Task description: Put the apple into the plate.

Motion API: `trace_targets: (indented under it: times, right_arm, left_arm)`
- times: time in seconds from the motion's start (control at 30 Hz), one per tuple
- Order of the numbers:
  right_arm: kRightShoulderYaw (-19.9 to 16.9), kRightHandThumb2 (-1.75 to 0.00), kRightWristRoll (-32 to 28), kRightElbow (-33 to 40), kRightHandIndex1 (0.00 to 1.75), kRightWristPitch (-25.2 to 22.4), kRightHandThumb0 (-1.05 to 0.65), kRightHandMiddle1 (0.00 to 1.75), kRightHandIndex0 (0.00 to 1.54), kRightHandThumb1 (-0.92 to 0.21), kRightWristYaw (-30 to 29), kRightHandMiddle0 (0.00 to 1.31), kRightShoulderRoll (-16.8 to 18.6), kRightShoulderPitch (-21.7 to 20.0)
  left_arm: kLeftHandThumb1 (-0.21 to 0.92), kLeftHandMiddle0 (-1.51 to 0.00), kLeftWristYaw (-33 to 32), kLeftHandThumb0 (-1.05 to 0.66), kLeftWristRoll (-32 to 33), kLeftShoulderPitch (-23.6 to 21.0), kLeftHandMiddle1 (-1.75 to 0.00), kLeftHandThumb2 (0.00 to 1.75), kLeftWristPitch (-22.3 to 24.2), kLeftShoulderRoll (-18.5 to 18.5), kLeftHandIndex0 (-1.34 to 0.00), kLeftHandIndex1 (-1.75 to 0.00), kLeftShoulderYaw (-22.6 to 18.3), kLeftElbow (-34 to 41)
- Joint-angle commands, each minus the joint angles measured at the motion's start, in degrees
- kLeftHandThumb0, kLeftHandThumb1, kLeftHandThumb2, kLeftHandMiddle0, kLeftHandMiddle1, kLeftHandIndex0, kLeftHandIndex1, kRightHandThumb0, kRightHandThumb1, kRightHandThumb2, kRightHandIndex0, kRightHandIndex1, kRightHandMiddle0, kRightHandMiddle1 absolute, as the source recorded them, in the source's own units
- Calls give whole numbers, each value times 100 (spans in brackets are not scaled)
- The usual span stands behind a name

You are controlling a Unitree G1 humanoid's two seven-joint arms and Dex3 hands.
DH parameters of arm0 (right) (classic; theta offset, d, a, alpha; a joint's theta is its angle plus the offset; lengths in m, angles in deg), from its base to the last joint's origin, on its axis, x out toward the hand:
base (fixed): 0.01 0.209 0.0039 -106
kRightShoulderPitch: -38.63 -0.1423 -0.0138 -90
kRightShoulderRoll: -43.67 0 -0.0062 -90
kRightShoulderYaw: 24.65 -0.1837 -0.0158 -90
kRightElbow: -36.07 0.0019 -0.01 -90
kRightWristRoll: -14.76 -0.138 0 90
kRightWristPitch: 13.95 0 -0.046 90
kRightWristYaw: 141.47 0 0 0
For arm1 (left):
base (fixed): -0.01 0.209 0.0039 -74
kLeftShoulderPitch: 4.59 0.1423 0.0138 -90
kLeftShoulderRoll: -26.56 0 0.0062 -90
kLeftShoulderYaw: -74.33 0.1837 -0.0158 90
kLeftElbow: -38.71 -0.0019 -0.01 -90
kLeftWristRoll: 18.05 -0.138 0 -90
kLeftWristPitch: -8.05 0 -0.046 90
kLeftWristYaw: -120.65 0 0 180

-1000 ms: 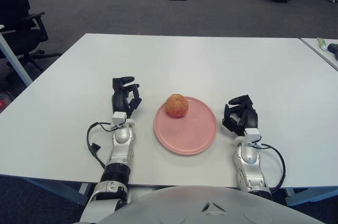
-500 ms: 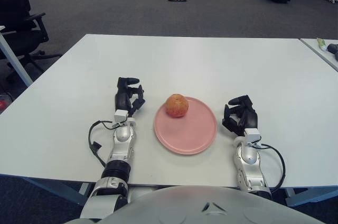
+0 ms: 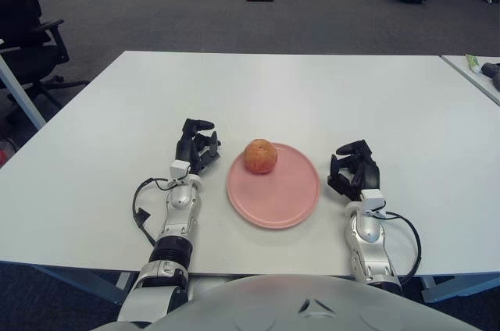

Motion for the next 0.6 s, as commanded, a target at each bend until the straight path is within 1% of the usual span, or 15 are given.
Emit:
trace_targets:
  times: [0.0,0.33,0.57]
  right_arm:
    - [-44,-99,-31,-154,175,-115,-40,175,96,-58,26,41,-53,76]
    - [-59,-97,-51,-153,175,-118,-40,175,96,-59,16,40,-39,66]
    - [-59,-97,-72,-139,175,-140,-40,175,97,-60,43,40,-45,76]
  left_arm:
    - [73,-56,72,-37,104,375,-153,80,406,87,-31,-175,-11,-48]
    - [72,-51,141,-38,225,666,-170,81,858,160,-32,-175,-1,590]
    - [70,-53,191,-38,346,877,-174,83,1002,247,-33,-175,-19,996]
